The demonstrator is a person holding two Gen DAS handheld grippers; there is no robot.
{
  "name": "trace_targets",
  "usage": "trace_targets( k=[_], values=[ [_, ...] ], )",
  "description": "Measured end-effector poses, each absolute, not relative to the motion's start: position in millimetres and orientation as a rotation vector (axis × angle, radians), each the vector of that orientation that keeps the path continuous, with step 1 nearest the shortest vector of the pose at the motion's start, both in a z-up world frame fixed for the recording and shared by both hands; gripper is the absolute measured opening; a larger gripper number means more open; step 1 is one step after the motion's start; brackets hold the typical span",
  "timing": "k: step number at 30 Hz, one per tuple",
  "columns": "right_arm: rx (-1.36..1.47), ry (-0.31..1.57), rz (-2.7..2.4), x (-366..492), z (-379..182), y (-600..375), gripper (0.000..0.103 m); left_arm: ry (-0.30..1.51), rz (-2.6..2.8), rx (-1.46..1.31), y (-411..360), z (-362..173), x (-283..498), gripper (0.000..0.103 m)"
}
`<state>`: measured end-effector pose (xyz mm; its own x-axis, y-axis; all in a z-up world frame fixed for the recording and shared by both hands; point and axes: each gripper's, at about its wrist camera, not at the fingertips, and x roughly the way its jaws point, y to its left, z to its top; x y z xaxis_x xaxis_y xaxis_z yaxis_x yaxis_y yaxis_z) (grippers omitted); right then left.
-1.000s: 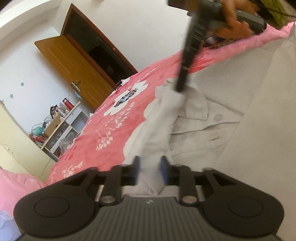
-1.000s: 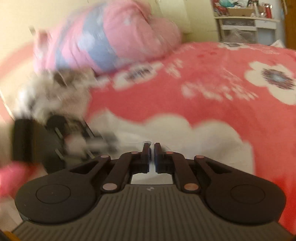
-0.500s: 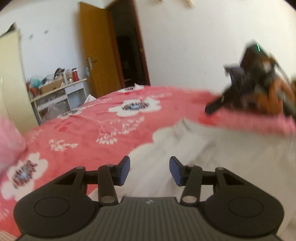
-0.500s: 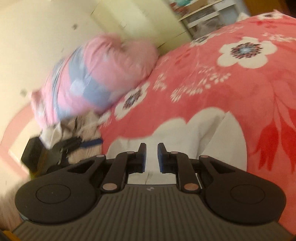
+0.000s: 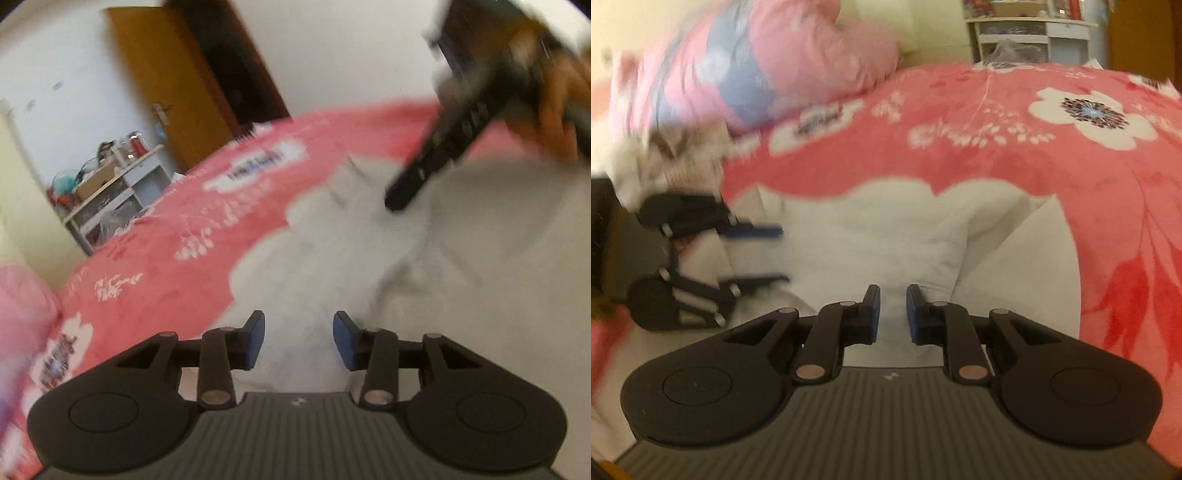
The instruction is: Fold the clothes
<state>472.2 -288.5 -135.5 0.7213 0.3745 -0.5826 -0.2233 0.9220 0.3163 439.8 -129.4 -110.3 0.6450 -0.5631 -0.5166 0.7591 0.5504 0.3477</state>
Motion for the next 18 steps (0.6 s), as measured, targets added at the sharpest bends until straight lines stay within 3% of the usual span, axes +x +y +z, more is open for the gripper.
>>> trace_targets(
  k=[3,6,10,12,18],
  values=[
    [0.268,0.676,0.300,486.1,-126.7,-295.7,0.015,0.413,-0.780,0.483,-127.4,-103.0,457.0,0.045],
    [0.239,0.735,0.319,509.4,-133.4,-288.0,0.015,0.484,-0.754,0.609,-141.8,-125.6,466.1,0.045],
    [0.099,0.783,0.293,525.5,-153.0,-266.8,0.014,0.422,-0.726,0.651,-147.8,-138.6,473.3,0.047],
    [0.067,0.759,0.281,530.0,-151.0,-261.8,0.014,0.444,-0.704,0.598,-145.7,-136.6,485.9,0.055],
    [0.086,0.730,0.227,556.2,-157.4,-265.2,0.014,0.429,-0.670,0.554,-145.9,-138.9,507.3,0.058]
  ],
)
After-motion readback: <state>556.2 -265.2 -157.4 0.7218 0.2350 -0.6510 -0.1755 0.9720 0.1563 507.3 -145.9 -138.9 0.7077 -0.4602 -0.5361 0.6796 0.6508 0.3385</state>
